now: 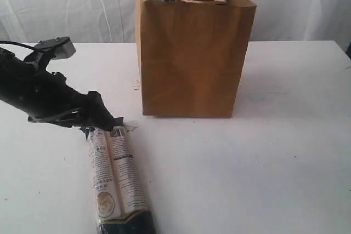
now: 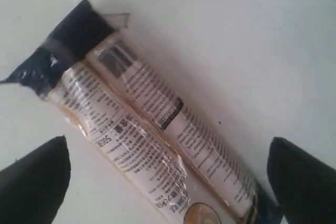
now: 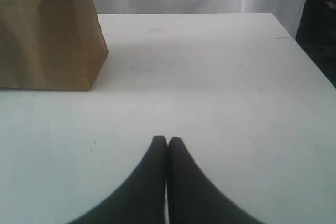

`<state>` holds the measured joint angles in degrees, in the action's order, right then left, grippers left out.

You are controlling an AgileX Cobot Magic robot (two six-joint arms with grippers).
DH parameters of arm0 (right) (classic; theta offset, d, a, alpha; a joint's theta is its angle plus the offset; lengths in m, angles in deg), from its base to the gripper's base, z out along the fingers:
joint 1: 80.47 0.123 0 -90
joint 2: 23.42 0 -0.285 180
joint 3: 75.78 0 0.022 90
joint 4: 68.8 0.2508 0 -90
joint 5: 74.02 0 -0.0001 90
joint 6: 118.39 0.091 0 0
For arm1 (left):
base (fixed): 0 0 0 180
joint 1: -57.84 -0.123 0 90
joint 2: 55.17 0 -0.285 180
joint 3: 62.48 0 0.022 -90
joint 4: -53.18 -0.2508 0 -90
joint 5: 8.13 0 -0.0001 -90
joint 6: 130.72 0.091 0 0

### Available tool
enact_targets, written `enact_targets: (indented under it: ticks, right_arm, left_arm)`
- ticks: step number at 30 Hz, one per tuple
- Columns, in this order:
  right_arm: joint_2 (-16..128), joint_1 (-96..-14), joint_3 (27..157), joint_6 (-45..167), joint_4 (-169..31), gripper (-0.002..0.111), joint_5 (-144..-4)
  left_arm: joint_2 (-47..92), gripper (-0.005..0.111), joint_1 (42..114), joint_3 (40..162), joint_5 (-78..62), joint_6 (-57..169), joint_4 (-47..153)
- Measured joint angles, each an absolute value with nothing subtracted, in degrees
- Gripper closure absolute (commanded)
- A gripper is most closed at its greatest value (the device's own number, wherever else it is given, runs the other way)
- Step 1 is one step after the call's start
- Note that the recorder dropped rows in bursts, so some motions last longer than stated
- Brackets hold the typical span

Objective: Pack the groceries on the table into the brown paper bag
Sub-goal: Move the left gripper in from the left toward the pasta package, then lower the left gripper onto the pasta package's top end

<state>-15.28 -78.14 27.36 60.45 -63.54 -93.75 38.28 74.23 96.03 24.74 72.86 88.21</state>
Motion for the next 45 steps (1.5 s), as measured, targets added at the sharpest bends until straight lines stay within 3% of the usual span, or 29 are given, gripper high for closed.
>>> enact_targets:
  ticks: [4,11,20,25,35,38,40,44,45]
  right_arm:
    - [-15.28,-78.14,27.36,60.45,-63.54,0.108,-93.75]
    - [-15.28,-78.14,27.36,60.45,-63.54,0.108,-93.65]
    - [-15.28,-78.14,27.36,60.45,-63.54,0.108,-93.65]
    - [-15.28,-78.14,27.36,60.45,-63.54,0.108,-93.65]
    - [-15.28,-78.14,27.36,60.45,-63.54,0.108,-93.65]
    - [-15.28,-78.14,27.36,60.45,-63.54,0.108,-93.65]
    - [-15.28,-78.14,27.36,60.45,-63.54,0.108,-93.65]
    - [-15.28,-78.14,27.36,60.45,-63.54,0.108,-93.65]
    - [-15.28,-78.14,27.36,60.45,-63.54,0.108,-93.65]
  left_arm:
    - [44.22,0.002,74.23,96.03,20.35,54.83,84.77]
    - [48.61,0.002,74.79,96.03,15.93,51.52,84.97]
    - [51.38,0.002,83.39,96.03,7.8,46.73,83.82]
    - [52.92,0.002,83.52,96.03,5.0,25.66,72.86]
    - [55.22,0.003,83.65,96.15,0.97,25.42,71.74]
    - [55.36,0.018,83.67,96.15,0.97,25.95,71.74]
    - [55.55,0.04,83.67,96.15,1.22,25.95,71.58]
    - [56.47,0.107,83.28,96.28,2.23,26.26,70.06]
    - [56.47,0.106,83.29,96.55,2.31,27.06,69.57]
